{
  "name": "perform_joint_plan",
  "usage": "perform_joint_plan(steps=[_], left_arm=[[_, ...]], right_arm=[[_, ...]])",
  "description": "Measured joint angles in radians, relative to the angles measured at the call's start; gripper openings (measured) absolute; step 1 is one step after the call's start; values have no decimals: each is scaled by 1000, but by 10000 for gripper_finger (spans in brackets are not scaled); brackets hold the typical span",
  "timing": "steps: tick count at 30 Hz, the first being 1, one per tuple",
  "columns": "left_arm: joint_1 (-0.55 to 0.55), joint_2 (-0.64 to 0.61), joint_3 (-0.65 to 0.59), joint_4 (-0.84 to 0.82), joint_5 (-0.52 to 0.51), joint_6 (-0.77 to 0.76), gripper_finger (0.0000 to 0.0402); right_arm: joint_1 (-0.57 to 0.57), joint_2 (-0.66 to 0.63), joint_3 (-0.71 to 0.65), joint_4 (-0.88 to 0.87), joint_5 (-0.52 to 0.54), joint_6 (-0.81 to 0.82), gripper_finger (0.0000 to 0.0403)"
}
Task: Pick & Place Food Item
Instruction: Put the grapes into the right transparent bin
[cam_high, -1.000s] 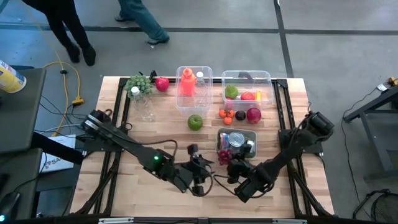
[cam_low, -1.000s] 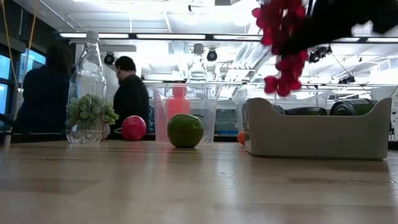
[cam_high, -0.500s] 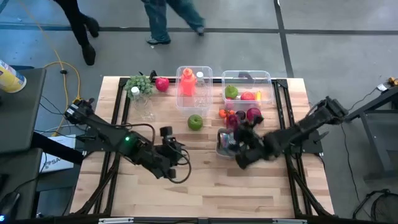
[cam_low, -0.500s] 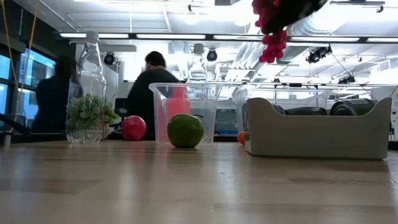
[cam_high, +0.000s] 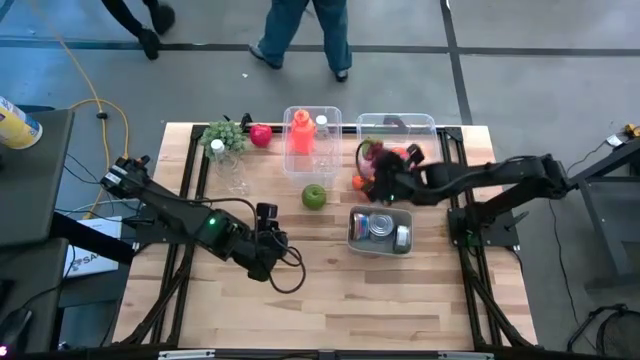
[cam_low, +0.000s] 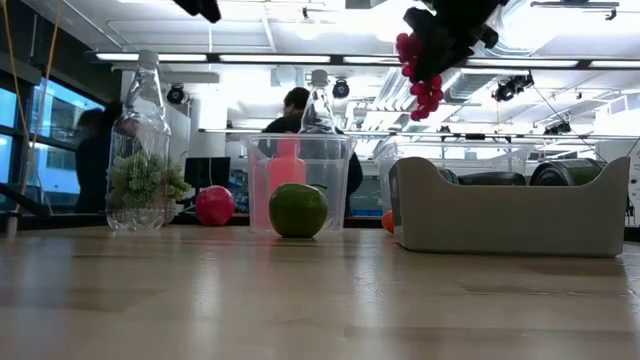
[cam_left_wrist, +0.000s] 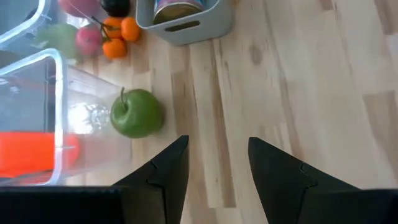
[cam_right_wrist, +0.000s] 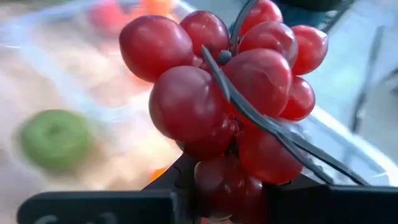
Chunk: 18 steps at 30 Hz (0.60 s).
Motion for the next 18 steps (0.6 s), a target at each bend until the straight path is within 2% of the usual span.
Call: perform_joint_plan(steps=[6,11,14,18], left_arm=[[24,-50,-1,-25,-12,54,155],[66,-101,-36,-22,9,88,155],[103,-157,-108,-7,27,39,155],[117,-252,-267,68,51,-22,155]], right_arm=[[-160,-87,0,-7,-110,-59,68],[-293,-94,-3,-26,-205,-81,68],[-361,-88,-40,48,-274,-98,68],[-446,-87,-77,134,-358,-122,68]])
